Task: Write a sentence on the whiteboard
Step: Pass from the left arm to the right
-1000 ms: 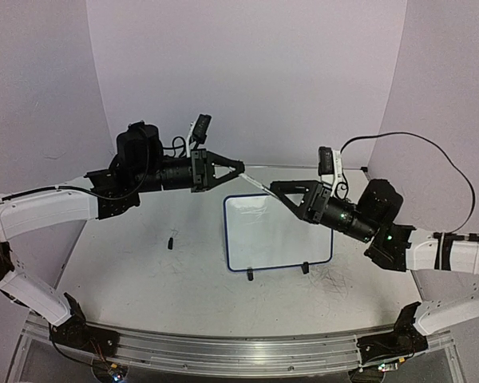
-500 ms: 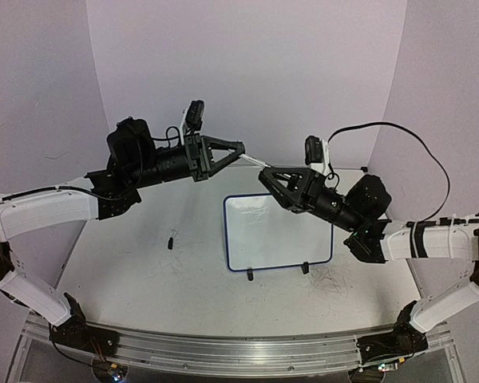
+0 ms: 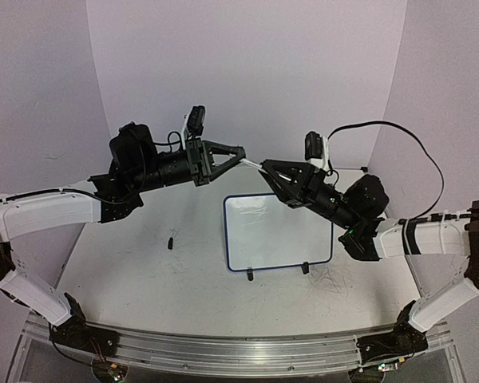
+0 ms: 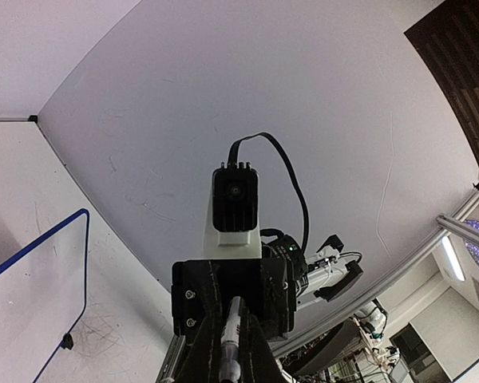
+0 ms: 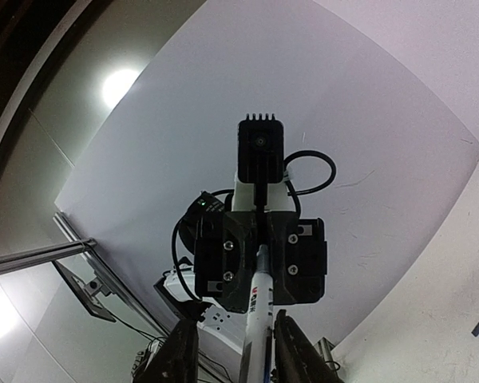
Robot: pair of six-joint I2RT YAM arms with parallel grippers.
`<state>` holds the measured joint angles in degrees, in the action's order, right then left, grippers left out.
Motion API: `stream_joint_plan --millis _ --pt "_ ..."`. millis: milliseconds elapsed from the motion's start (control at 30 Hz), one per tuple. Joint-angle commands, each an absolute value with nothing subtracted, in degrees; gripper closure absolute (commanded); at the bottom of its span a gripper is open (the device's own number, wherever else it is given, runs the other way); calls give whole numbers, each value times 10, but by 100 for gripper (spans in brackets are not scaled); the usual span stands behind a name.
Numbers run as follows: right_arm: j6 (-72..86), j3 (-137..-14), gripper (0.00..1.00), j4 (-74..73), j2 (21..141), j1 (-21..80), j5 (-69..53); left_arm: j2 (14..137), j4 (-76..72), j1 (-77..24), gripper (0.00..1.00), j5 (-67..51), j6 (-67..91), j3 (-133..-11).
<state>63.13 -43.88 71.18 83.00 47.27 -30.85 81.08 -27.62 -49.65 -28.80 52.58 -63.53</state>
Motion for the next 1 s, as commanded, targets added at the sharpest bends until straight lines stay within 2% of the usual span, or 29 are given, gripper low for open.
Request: stream_joint_plan --millis 0,300,767,867,967 --pt "636 -475 65 757 838 471 -313 812 -303 -494 100 -288 529 -631" --pt "644 -495 81 758 865 471 -334 818 -303 -495 100 -291 528 -632" --pt "619 -510 73 695 866 471 -338 816 -302 -495 100 -287 527 -623" --pt "617 -515 77 686 866 470 -335 818 -301 -495 100 -288 527 -620" --pt "621 -516 89 686 867 470 -338 818 -300 -496 100 -286 527 -616"
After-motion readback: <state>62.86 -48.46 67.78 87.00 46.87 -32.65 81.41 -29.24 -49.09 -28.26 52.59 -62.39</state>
